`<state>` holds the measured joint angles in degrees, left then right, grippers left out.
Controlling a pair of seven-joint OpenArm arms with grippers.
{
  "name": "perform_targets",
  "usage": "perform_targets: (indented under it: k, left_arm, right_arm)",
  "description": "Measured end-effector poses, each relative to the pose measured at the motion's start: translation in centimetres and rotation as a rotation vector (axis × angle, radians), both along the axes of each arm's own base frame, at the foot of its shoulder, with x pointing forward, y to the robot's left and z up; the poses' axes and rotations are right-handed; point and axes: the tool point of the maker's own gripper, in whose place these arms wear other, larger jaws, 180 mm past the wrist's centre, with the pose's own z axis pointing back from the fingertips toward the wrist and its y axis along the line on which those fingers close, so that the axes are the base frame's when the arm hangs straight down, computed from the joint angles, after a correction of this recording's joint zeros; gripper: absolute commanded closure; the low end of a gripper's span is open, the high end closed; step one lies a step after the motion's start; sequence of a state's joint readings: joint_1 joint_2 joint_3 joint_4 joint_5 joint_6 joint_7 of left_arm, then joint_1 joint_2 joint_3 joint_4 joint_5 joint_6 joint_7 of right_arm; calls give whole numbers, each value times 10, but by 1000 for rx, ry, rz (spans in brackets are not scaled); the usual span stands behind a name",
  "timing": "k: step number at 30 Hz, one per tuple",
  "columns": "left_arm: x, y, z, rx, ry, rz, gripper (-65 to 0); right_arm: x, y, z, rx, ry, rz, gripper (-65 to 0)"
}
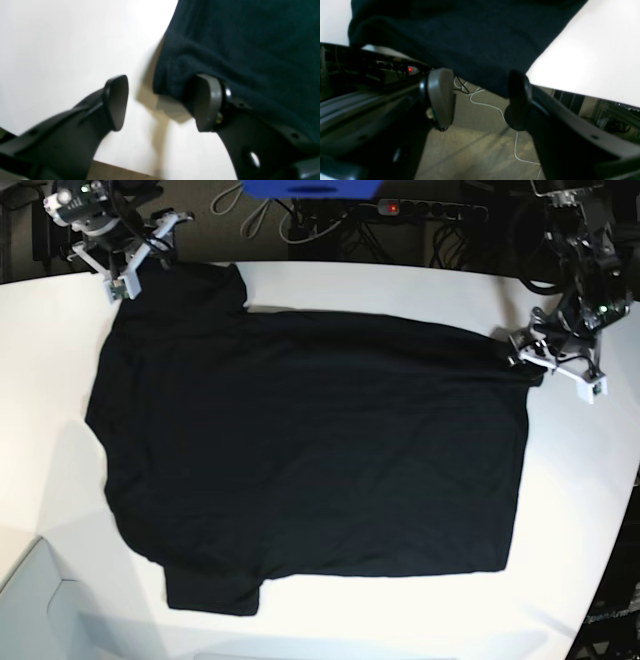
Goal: Layout the t-shirt on the table in an organized manner, then fold the t-shirt properly
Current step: 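Release and regrasp the shirt edges with both grippers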
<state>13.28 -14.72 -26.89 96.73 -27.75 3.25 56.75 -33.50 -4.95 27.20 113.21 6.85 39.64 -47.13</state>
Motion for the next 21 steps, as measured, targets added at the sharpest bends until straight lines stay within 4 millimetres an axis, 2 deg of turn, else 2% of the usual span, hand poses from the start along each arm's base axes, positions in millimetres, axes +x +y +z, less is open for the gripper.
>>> perform_targets:
  k: [2, 4, 9, 14, 16, 21]
  left_arm:
    - [-5, 0, -4, -4, 21, 0, -390]
    - [-7, -1, -7, -8, 32, 0, -350]
    - [-8, 0, -8, -8, 34, 2, -134]
    - [-10, 0, -9, -9, 37, 4, 0]
    - [-10, -1, -9, -12, 41, 4, -3]
    - [-11, -1, -10, -13, 45, 2, -1]
  right_arm:
    - [1, 0, 0, 0, -2, 0, -348]
    - [2, 0, 0, 0, -4, 1, -348]
    - [11, 2, 3, 3, -29, 4, -348]
    - [18, 1, 5, -1, -41, 5, -350]
    - [29, -1, 10, -5, -71, 9, -351]
    - [48, -21, 17, -57, -104, 20, -352]
